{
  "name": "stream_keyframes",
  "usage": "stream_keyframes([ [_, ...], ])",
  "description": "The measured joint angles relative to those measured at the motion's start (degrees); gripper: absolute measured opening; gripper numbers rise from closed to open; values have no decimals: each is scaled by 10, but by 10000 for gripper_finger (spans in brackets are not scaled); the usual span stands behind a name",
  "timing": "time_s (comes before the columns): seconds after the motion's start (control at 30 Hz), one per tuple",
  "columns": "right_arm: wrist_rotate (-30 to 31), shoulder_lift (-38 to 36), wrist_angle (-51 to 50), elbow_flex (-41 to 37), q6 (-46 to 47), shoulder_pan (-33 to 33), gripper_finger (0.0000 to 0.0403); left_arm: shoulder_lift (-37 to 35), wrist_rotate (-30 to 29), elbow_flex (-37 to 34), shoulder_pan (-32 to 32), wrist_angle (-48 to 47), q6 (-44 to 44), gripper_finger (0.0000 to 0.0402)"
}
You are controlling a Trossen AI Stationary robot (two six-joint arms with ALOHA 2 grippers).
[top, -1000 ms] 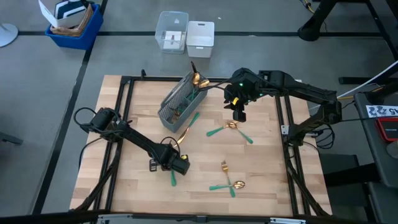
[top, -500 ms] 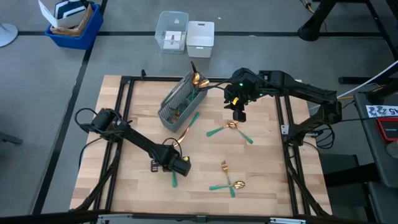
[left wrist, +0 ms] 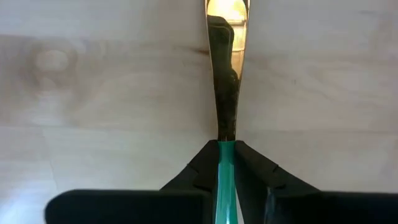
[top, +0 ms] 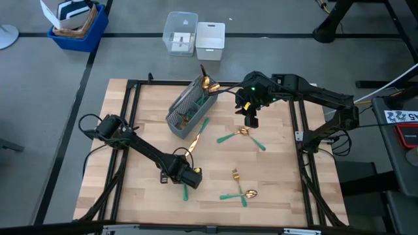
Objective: Sort silverware
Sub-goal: Put the bottom green-gold table knife into the silverware basket
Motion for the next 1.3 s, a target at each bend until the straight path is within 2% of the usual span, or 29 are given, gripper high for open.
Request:
stream_keyframes([
  [0.53,0,0,0,0,0,0,108,-2,-16,6,-55,0,-99,31],
  [0.87,0,0,0,0,0,0,108,-3,-47,6,-58,13,-100,24],
  [1.1,0,0,0,0,0,0,108,-3,-49,6,-57,13,-99,18],
  [1.3,0,0,0,0,0,0,108,-3,-48,4,-44,21,-63,19],
])
